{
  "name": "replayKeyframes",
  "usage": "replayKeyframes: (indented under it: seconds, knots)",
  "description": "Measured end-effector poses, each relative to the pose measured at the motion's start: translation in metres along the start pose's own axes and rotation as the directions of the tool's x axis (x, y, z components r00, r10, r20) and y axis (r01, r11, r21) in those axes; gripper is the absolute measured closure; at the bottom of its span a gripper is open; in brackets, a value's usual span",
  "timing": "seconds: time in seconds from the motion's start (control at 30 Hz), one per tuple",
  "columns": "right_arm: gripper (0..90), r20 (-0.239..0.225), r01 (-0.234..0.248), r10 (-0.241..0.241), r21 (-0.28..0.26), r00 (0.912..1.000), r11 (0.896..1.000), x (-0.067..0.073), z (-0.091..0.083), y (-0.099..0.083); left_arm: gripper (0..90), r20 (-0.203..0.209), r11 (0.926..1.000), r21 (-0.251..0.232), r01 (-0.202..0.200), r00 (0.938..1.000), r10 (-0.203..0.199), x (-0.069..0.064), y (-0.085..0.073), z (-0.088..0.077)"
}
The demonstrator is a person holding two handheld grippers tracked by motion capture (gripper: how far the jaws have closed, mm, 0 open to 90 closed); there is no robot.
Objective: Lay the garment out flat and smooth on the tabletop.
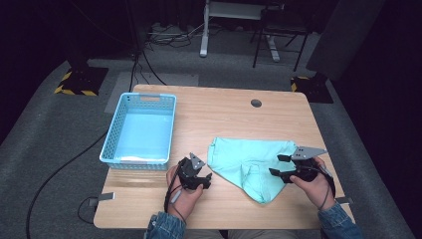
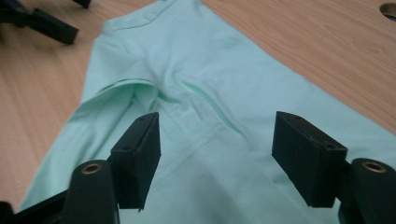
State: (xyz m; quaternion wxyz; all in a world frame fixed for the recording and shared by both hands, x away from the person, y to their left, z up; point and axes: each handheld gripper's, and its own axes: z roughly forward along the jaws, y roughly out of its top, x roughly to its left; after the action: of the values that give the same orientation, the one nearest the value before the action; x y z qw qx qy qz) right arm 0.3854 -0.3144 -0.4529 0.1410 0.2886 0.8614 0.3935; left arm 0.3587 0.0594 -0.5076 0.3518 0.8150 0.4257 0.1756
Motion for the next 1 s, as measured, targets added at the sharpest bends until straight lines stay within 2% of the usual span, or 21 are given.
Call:
replayKeyframes:
  seconds: [0.2,0.3,0.5,0.6,0.83,1.0]
  knots:
    - [30.4,0.032,-0.044,0.044,0.017,0.9985,0.999,-0.024,0.016,-0.001,22.3,0.000,1.0000,-0.002,-0.001,1.0000,0.001,0.000,0.001,0.001]
    - [29.5,0.041,-0.048,0.046,0.029,0.9981,0.998,-0.033,0.027,0.000,22.3,-0.001,1.0000,-0.003,0.001,1.0000,-0.001,0.000,0.002,0.002]
    - [29.2,0.030,-0.052,0.050,0.070,0.9983,0.996,-0.038,0.058,0.003,22.3,0.000,1.0000,-0.003,0.001,1.0000,-0.001,0.001,0.002,0.002]
    - [29.1,0.041,-0.057,0.053,0.092,0.9977,0.994,-0.041,0.070,0.002,22.3,0.000,1.0000,-0.002,0.001,1.0000,-0.001,0.001,0.003,0.003]
    - [29.0,0.086,-0.078,0.074,0.051,0.9936,0.996,-0.052,0.080,0.005,22.4,0.000,1.0000,0.001,-0.002,1.0000,0.002,0.001,0.003,0.003]
    - [27.4,0.098,-0.084,0.078,0.059,0.9922,0.995,-0.063,0.084,0.009,22.3,0.001,1.0000,0.000,-0.001,1.0000,0.001,0.001,0.004,0.004]
